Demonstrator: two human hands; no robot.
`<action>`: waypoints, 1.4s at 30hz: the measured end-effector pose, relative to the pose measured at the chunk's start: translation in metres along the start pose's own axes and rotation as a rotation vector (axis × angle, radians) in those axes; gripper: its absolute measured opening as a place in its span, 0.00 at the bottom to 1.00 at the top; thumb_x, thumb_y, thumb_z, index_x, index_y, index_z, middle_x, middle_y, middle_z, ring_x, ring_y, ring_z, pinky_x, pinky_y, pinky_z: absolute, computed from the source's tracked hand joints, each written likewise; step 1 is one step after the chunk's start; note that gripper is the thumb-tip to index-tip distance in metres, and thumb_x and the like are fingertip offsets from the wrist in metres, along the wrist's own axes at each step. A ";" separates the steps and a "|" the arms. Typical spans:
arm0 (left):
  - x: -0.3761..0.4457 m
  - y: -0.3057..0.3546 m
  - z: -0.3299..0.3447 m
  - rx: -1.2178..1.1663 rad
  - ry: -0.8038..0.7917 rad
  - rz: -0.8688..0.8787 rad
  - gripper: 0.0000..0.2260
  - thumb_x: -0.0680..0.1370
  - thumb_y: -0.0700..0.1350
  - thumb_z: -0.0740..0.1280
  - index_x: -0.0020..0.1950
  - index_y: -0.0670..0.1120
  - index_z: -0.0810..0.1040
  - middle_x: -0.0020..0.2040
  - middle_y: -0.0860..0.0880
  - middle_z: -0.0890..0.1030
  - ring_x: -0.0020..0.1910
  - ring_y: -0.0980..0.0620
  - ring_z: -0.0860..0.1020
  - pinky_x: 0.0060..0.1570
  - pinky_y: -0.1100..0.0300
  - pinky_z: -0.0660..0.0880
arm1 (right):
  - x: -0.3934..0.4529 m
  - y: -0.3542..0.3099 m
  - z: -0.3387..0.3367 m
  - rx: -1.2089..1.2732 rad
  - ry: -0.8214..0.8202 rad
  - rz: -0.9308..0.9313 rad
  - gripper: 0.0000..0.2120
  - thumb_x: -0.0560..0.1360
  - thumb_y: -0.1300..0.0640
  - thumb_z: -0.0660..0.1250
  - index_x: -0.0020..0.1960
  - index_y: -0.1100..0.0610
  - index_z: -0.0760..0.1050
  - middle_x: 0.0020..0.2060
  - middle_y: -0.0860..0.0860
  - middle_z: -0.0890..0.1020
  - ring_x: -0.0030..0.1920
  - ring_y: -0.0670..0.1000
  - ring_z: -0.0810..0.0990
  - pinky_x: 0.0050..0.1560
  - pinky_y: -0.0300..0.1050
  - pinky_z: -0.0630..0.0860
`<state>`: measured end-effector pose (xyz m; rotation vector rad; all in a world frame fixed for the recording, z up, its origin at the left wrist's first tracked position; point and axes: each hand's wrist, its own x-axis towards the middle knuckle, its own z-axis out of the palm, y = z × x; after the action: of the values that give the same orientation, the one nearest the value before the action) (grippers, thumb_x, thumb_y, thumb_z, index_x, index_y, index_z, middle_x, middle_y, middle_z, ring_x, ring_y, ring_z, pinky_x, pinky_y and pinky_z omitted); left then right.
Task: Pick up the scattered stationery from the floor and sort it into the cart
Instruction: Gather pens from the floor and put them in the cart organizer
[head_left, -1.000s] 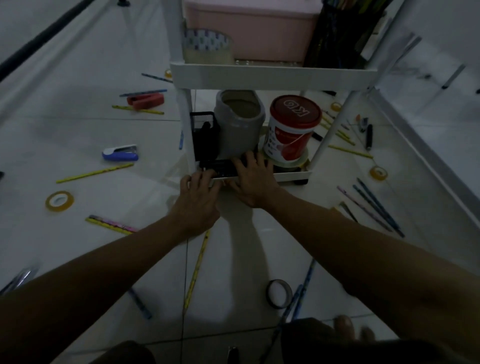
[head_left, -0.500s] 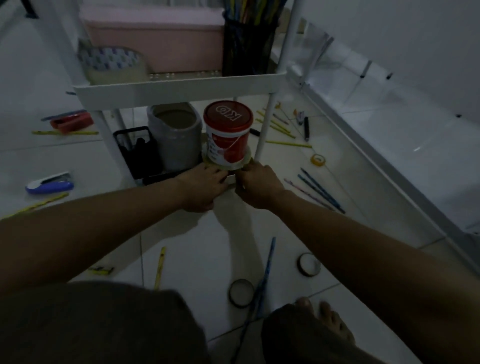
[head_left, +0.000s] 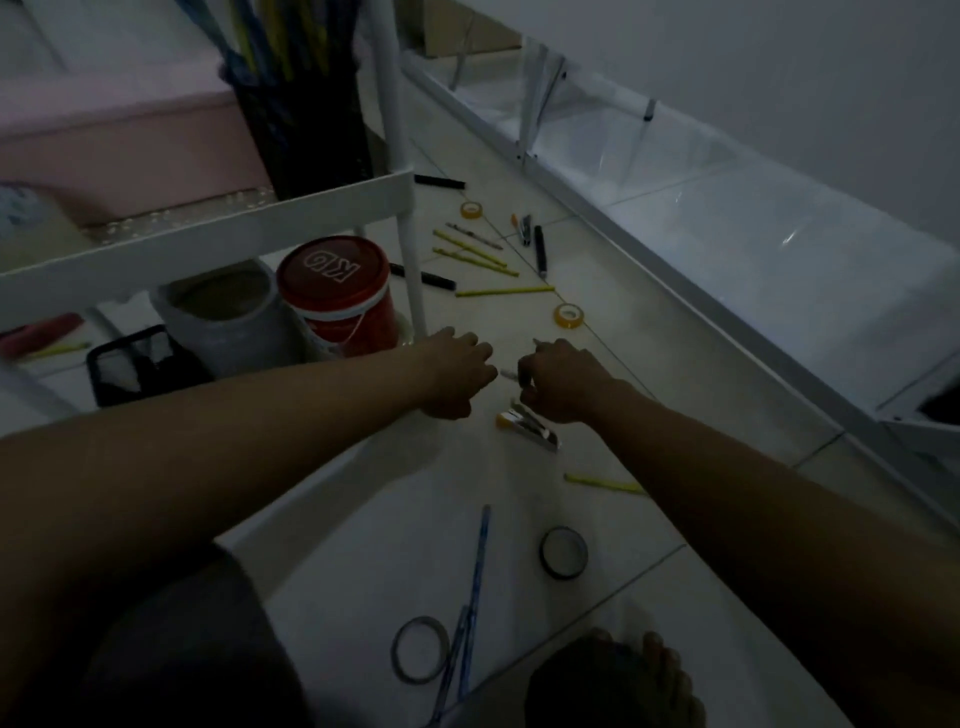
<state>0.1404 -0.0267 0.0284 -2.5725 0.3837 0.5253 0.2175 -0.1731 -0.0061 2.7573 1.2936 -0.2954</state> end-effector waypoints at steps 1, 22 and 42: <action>0.010 0.001 0.002 -0.034 -0.019 -0.027 0.24 0.79 0.55 0.62 0.70 0.44 0.65 0.69 0.41 0.66 0.66 0.42 0.66 0.60 0.48 0.67 | 0.004 0.009 0.005 0.008 0.014 0.016 0.15 0.78 0.50 0.62 0.60 0.57 0.75 0.58 0.60 0.73 0.60 0.61 0.70 0.56 0.55 0.71; 0.180 -0.034 -0.002 -0.366 -0.057 -0.259 0.18 0.80 0.48 0.60 0.68 0.44 0.65 0.66 0.42 0.67 0.63 0.42 0.69 0.58 0.49 0.70 | 0.082 0.137 0.103 0.388 0.440 0.397 0.14 0.75 0.55 0.62 0.59 0.60 0.75 0.52 0.59 0.75 0.51 0.60 0.72 0.44 0.49 0.65; 0.331 -0.054 0.021 -0.727 0.424 -0.734 0.15 0.81 0.43 0.59 0.65 0.42 0.75 0.60 0.36 0.73 0.58 0.36 0.73 0.56 0.48 0.71 | 0.093 0.144 0.122 0.317 0.586 0.451 0.16 0.76 0.47 0.60 0.57 0.57 0.74 0.49 0.56 0.74 0.47 0.56 0.71 0.41 0.48 0.65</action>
<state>0.4470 -0.0276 -0.1092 -3.2102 -0.7502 -0.2051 0.3694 -0.2141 -0.1461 3.4562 0.6794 0.4053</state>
